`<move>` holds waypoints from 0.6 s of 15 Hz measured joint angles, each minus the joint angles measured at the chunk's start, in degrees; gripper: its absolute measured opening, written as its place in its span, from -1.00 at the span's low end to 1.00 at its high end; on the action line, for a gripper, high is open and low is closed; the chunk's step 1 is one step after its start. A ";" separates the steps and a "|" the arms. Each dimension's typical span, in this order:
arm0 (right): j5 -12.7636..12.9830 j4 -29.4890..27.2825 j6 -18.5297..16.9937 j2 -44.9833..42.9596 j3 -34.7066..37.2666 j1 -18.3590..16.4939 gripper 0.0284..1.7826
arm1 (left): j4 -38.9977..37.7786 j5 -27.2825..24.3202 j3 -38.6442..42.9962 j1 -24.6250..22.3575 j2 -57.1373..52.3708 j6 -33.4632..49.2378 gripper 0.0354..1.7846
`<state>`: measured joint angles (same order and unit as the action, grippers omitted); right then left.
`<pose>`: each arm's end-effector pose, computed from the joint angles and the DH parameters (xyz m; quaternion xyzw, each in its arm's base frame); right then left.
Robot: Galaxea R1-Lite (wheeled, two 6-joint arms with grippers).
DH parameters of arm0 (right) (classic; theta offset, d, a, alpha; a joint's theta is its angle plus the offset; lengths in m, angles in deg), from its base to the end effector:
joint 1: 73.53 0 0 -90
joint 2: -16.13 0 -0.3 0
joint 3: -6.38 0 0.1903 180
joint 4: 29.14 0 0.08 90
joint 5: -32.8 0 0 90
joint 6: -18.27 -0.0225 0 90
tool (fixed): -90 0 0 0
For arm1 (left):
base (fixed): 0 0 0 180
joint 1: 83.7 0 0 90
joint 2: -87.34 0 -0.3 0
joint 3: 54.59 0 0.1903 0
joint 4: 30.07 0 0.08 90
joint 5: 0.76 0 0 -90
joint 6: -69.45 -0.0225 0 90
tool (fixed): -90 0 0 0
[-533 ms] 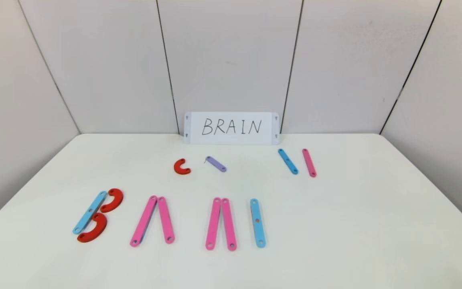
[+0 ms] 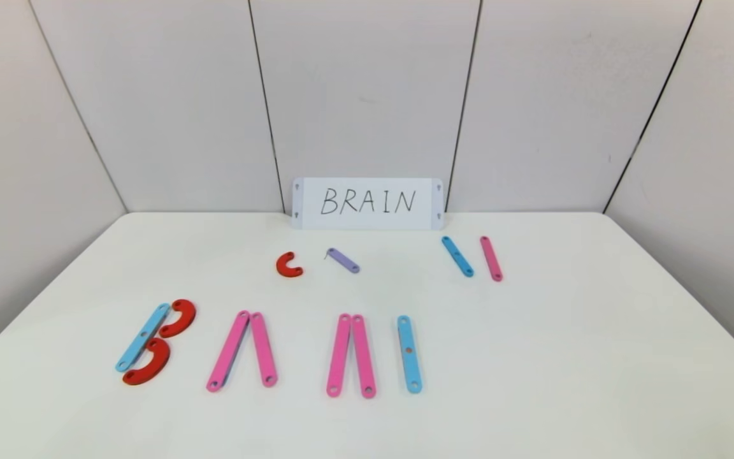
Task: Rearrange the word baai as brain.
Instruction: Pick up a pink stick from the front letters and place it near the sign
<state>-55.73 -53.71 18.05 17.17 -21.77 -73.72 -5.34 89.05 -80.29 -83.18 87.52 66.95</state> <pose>-0.0282 -0.0005 0.0967 0.0022 -0.0222 -0.0144 0.9996 -0.0258 0.0002 0.0843 0.0218 -0.0070 -0.0060 0.9997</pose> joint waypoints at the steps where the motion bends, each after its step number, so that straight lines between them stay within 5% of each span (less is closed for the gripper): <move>1: 0.00 -0.02 0.01 1.07 -1.68 0.00 0.94 | 0.69 -0.04 -1.43 0.00 0.30 -0.02 0.95; 9: -1.07 0.02 0.20 21.15 -20.35 -0.06 0.94 | 9.59 0.11 -23.48 0.18 14.86 0.07 0.95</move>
<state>-56.80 -53.69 18.25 38.32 -42.12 -73.78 4.26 89.16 -103.77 -82.99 102.38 67.03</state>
